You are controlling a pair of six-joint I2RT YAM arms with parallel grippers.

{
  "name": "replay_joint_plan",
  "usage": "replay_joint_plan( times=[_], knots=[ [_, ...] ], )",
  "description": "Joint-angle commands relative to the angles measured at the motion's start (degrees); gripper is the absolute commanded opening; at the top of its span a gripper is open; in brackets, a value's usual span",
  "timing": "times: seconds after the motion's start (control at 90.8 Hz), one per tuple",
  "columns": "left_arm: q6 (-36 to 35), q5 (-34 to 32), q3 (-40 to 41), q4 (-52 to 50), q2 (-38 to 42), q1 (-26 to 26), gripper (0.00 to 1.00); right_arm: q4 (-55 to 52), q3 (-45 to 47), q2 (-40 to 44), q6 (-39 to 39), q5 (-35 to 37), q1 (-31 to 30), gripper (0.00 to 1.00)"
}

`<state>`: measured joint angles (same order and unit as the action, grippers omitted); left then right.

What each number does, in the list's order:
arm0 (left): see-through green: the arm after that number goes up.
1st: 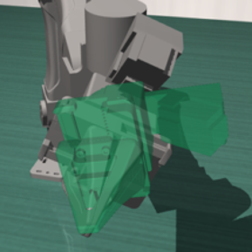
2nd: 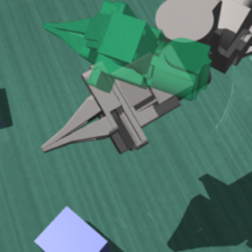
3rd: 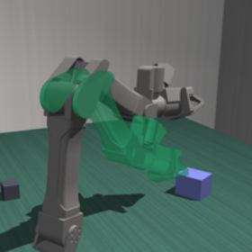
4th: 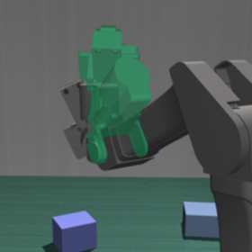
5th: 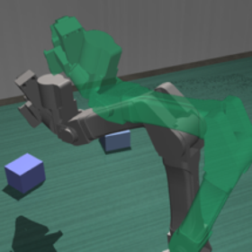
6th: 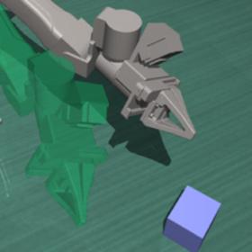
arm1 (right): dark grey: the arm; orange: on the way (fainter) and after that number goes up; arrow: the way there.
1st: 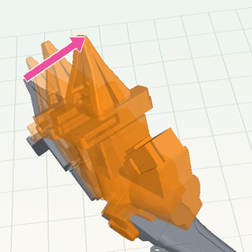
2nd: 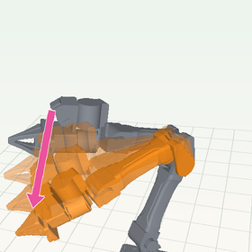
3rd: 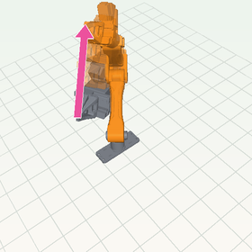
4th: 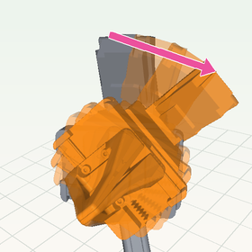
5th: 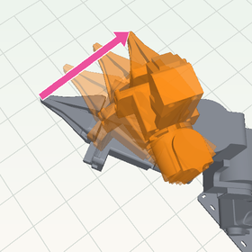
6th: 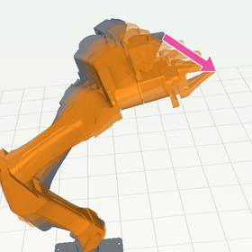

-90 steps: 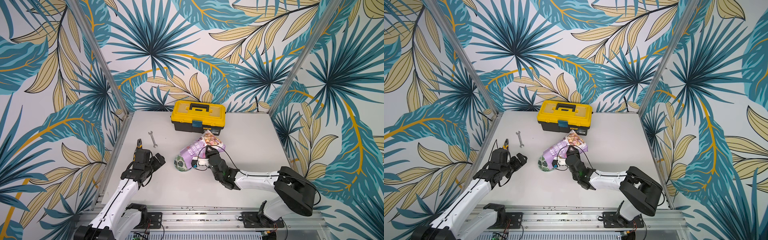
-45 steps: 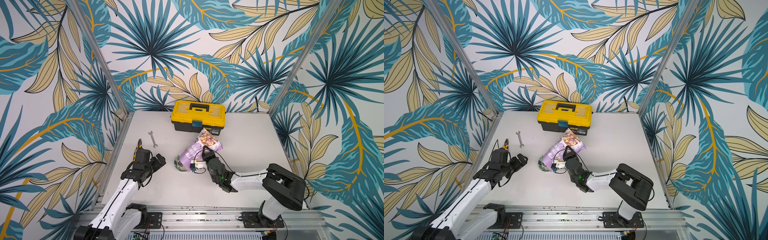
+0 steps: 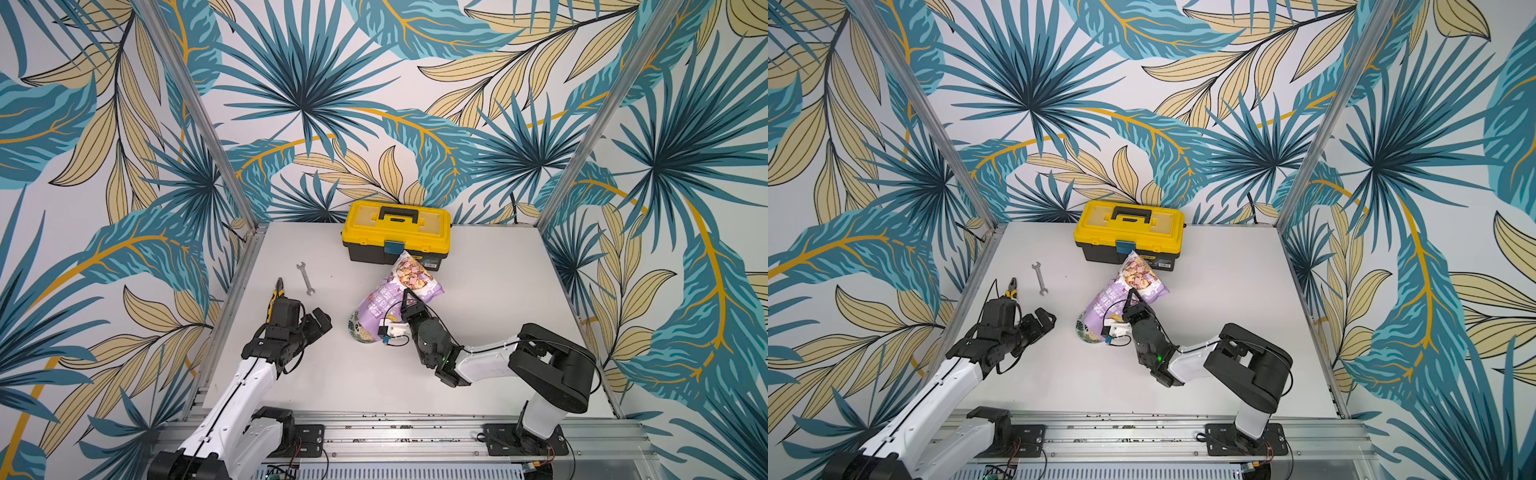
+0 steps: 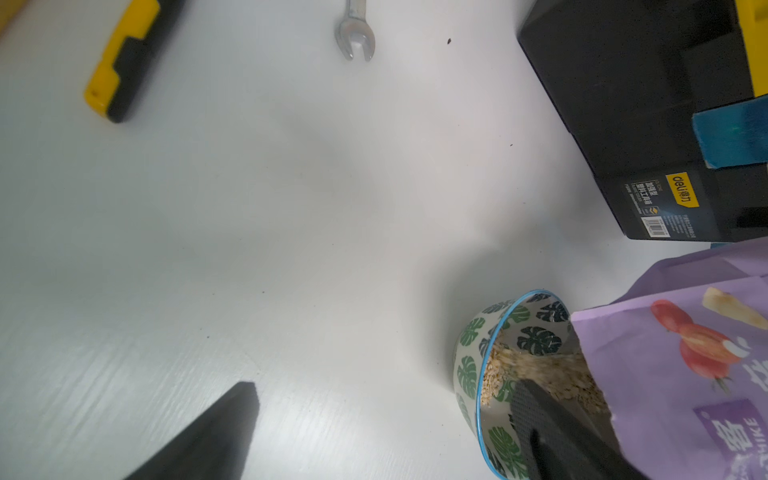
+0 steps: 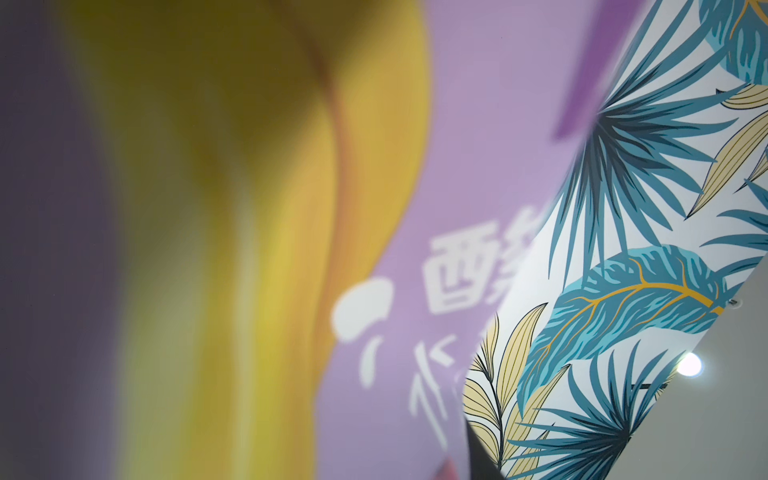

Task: Pour the oats into the breakfast bowl
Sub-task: Pour the oats into the bowl.

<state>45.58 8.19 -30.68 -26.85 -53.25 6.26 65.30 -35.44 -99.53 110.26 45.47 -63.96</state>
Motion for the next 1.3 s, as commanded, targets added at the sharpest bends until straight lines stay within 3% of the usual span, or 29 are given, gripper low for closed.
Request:
replay_joint_plan(
  times=[0.0,1.288],
  knots=[
    [-0.84,0.45,-0.62,-0.75,0.25,-0.4,1.0,14.33,-0.42,1.22,3.03,1.52,-0.44,0.0],
    [-1.14,0.46,-0.95,-1.25,0.08,-0.38,1.0,25.5,3.0,-1.71,12.86,-2.25,-1.04,0.0]
  ],
)
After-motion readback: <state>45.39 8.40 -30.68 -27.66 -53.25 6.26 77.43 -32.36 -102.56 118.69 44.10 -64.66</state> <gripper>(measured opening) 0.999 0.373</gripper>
